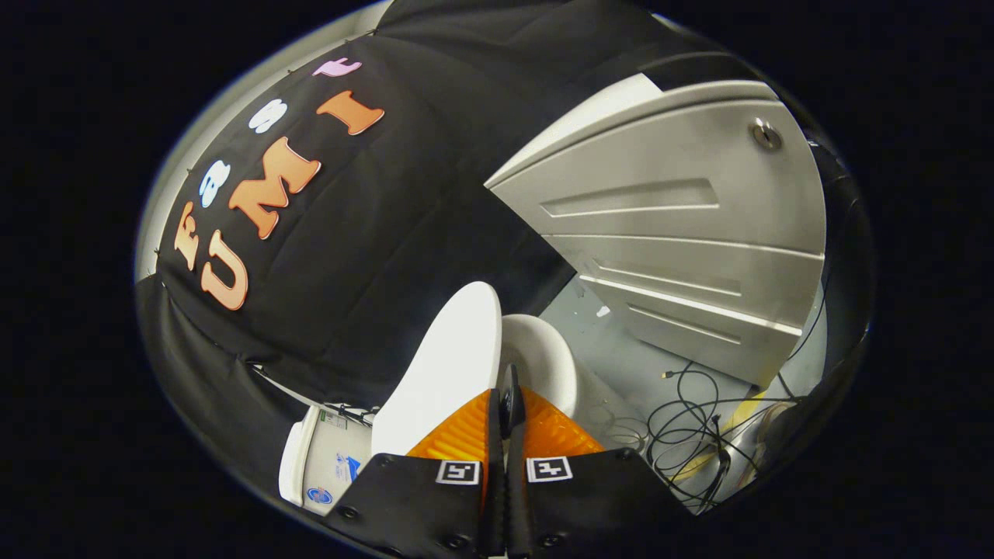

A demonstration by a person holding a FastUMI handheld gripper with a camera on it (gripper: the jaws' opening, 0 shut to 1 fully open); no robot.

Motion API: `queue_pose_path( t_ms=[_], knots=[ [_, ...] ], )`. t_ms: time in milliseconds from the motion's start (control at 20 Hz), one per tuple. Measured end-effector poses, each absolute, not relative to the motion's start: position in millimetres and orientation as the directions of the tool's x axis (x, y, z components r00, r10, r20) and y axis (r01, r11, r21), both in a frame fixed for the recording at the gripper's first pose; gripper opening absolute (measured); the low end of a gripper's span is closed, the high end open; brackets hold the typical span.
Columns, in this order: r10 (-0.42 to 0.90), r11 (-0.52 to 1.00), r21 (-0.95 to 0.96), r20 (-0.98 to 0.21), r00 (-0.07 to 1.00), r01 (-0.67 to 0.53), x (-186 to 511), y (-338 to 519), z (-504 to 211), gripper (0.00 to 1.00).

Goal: Open the toilet lid.

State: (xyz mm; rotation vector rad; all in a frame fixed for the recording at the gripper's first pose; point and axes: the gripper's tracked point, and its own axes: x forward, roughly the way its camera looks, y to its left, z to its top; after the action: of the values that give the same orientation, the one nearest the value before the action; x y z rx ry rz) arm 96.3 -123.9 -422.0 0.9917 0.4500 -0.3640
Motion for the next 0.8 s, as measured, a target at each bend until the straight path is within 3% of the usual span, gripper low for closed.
queue_pose_path(
  t_ms=[800],
  knots=[
    [-0.134, 0.828, 0.445, -0.433, 0.891, 0.341, 141.7, -57.2, -247.7, 0.08]
  ],
)
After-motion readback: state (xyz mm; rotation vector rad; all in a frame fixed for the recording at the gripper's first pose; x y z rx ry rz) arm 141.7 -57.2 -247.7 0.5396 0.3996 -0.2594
